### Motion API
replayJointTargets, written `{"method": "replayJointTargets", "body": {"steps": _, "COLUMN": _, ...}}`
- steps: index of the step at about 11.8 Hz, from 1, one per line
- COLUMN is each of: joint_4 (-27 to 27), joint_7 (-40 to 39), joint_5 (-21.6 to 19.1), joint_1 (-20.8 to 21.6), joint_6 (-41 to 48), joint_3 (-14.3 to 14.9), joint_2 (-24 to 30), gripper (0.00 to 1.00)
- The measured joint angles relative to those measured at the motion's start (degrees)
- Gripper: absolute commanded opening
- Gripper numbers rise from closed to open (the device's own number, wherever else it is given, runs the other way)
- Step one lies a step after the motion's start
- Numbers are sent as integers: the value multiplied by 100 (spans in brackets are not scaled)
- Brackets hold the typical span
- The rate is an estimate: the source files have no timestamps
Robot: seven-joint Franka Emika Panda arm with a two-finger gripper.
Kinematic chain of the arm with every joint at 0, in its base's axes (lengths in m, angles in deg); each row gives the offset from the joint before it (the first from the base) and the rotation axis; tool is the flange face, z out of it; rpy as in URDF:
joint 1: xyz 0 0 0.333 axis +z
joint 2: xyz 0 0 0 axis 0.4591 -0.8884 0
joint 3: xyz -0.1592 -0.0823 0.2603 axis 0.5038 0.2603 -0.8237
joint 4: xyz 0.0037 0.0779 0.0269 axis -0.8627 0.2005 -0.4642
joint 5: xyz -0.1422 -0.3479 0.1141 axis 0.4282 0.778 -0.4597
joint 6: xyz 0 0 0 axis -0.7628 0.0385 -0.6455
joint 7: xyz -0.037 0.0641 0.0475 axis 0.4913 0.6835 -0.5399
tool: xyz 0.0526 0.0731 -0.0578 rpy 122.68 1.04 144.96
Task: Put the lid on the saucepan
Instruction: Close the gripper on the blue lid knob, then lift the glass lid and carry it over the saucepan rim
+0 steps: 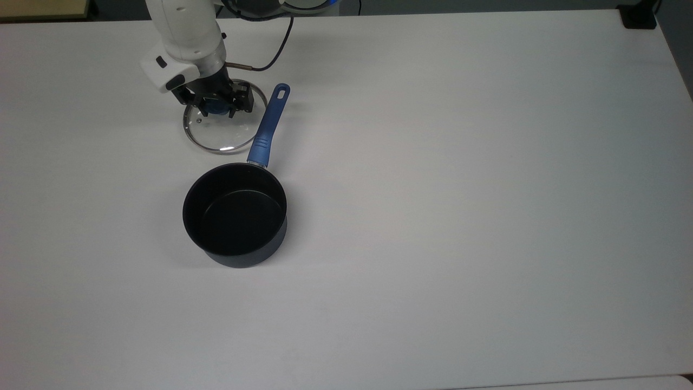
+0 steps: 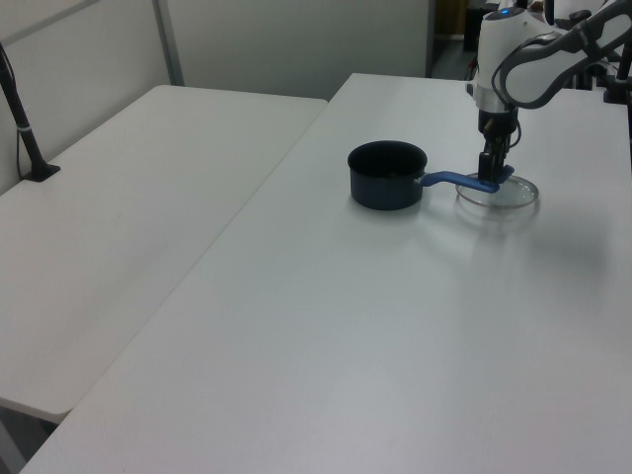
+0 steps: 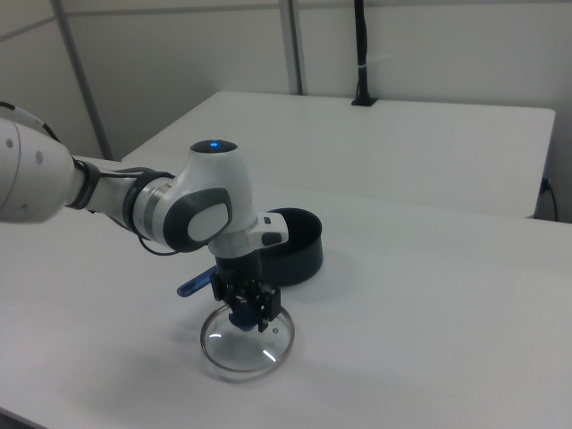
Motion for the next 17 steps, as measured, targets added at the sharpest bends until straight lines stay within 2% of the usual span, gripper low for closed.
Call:
{"method": "replayJointTargets", "body": {"steps": 2, "joint_4": -178, "joint_7": -2, "joint_5": 0, "joint_1": 0, "joint_6": 346, "joint_3": 0, "joint_2": 42, "gripper": 37}}
{"method": "replayJointTargets", "body": {"steps": 4, "joint_4": -670, "joint_7": -3, "joint_5": 0, "joint_1": -6, "joint_6": 878, "joint_3": 0, "joint_2": 86, "gripper": 37}}
{"method": "replayJointTargets", "body": {"steps": 8, "joint_4": -2678, "joint_7": 70, "joint_5": 1, "joint_1": -136, "joint_6": 2386, "joint_3": 0, "joint_2": -37, "gripper": 37}}
{"method": "replayJointTargets", "body": {"steps": 10, "joint_4": -3612, "joint_7": 499, "joint_5": 22, "joint_1": 68, "joint_6": 2593, "joint_3": -24, "joint_2": -652, "gripper": 37}}
{"method": "replayJointTargets", "body": {"steps": 13, "joint_4": -4676, "joint_7": 964, "joint_5": 193, "joint_1": 358, "joint_6": 2591, "joint_3": -32, "joint_2": -1721, "gripper": 36}}
{"method": "replayJointTargets", "body": {"steps": 15, "joint_4": -5305, "joint_7": 1247, "joint_5": 196, "joint_1": 428, "joint_6": 2535, "joint_3": -31, "joint_2": -2270, "gripper": 36}}
{"method": "replayJointTargets", "body": {"steps": 17, "joint_4": -5646, "joint_7": 1397, "joint_5": 303, "joint_1": 509, "joint_6": 2460, "joint_3": -31, "joint_2": -2544, "gripper": 36}}
